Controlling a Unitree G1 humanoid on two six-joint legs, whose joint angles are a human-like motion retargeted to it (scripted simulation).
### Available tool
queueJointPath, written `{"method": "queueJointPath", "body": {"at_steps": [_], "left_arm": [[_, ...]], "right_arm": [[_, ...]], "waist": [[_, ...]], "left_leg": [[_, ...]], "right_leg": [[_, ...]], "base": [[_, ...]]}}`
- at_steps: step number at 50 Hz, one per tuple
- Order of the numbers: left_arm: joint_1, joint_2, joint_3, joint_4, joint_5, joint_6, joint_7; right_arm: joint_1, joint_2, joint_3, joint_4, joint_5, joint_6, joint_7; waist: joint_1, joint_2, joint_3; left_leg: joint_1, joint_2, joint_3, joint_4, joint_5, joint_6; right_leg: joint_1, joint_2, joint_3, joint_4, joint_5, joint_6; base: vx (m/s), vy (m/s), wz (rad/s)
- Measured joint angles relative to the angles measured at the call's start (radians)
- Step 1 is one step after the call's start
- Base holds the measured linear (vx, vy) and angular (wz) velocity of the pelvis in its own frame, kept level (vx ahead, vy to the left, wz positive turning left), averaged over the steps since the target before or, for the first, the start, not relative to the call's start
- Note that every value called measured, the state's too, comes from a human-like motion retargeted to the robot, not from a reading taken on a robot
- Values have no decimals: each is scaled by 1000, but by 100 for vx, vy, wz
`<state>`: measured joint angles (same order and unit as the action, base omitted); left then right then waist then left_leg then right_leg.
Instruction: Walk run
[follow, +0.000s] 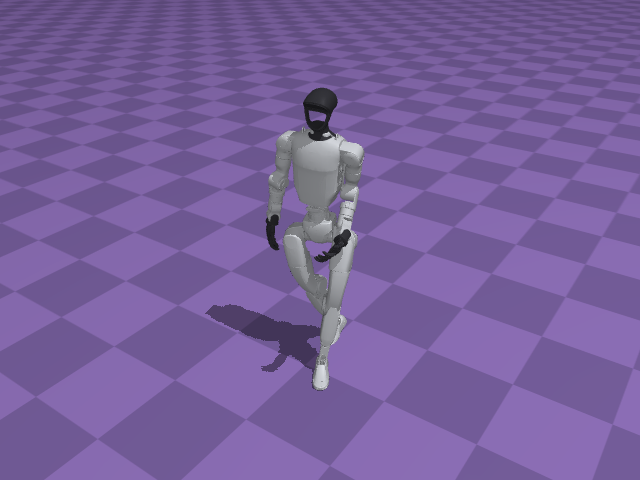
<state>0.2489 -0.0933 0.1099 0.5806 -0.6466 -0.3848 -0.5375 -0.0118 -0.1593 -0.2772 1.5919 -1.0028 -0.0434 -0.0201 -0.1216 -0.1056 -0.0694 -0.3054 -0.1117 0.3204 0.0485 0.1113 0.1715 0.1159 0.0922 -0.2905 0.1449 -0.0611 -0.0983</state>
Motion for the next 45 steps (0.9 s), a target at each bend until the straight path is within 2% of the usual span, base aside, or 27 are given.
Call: {"method": "queueJointPath", "body": {"at_steps": [2, 5, 8, 12, 15, 17, 21, 25, 30, 32, 35, 37, 39, 42, 45], "left_arm": [[-2, 6, 3, 11, -11, 3, 12], [-13, 26, -11, 9, -25, -3, 32], [-24, 43, -27, -14, -19, -22, 38], [-79, 60, -33, -5, -24, -10, 45], [-102, 71, -63, -6, -31, -20, 70], [-106, 76, -81, -14, -31, -33, 81], [-111, 81, -98, -24, -33, -29, 66], [-109, 85, -101, -21, -38, -13, 32], [-103, 74, -99, -11, -19, -3, 7], [-84, 65, -110, -12, -12, -5, 5], [-68, 48, -120, 7, -16, 1, 0], [-55, 34, -120, 27, -26, 9, -2], [-38, 23, -115, 42, -33, 14, -3], [-15, 7, -117, 61, -42, 17, -11], [-3, 5, -113, 43, -55, 8, -2]], "right_arm": [[63, 9, -5, 23, -1, 19, -16], [147, 21, 0, 58, 30, 13, -21], [203, 11, 17, 81, 36, -4, 17], [240, -5, -9, 82, -14, 38, 48], [258, -6, -25, 73, 5, 29, 43], [270, -6, -32, 63, 27, 19, 44], [272, -9, -44, 52, 69, 10, 46], [258, -7, -55, 50, 93, 13, 51], [247, 0, -78, 46, 85, 9, 57], [255, 2, -79, 45, 84, 8, 55], [250, -8, -97, 52, 78, 19, 57], [250, -19, -107, 61, 74, 24, 51], [245, -30, -110, 73, 76, 35, 44], [202, -46, -124, 102, 80, 73, 30], [119, -53, -107, 106, 78, 83, 12]], "waist": [[-5, -4, -10], [-22, 30, 1], [-17, 77, 4], [-8, 119, 6], [-45, 138, 16], [-79, 138, 18], [-127, 103, 24], [-169, 78, 44], [-181, 85, 52], [-198, 93, 55], [-214, 111, 36], [-232, 129, 10], [-238, 153, -17], [-204, 170, -40], [-196, 138, -38]], "left_leg": [[21, 7, -18, 17, -38, -14], [64, 27, -70, 29, -88, 4], [111, 71, -92, 36, -141, 11], [159, 87, -88, 41, -192, 24], [206, 73, -133, 33, -216, 30], [235, 48, -165, 28, -232, 37], [312, -27, -209, 11, -269, 48], [405, -75, -265, -8, -306, 50], [466, -89, -321, -1, -344, 52], [491, -88, -361, 10, -353, 51], [506, -77, -378, 33, -353, 39], [508, -59, -389, 60, -318, 5], [500, -31, -399, 97, -245, -51], [469, 6, -378, 199, -44, -166], [410, 15, -315, 380, 154, -291]], "right_leg": [[-6, -14, -11, 72, 155, 46], [-55, 6, -3, 236, 414, 114], [-156, 7, -40, 465, 542, 106], [-306, -8, 7, 626, 343, 84], [-393, -29, 22, 591, 200, 65], [-428, -64, 26, 482, 154, 91], [-471, -148, 50, 204, 145, 141], [-522, -184, 92, -18, 120, 174], [-568, -216, 43, -144, 166, 269], [-554, -207, 84, -113, 192, 210], [-526, -212, 28, -82, 197, 151], [-503, -213, -17, -99, 266, 140], [-483, -184, 23, -109, 263, 112], [-444, -163, 18, -110, 211, 88], [-398, -170, 21, -106, 156, 51]], "base": [[91, 6, 14], [76, 2, 41], [50, 5, -7], [61, 11, -23], [61, 3, 68], [46, 1, 83], [62, -3, 63], [56, -4, 64], [64, -9, 55], [52, -6, 90], [80, -20, 99], [69, -18, 108], [84, -31, 72], [81, -31, 14], [55, -23, -1]]}}
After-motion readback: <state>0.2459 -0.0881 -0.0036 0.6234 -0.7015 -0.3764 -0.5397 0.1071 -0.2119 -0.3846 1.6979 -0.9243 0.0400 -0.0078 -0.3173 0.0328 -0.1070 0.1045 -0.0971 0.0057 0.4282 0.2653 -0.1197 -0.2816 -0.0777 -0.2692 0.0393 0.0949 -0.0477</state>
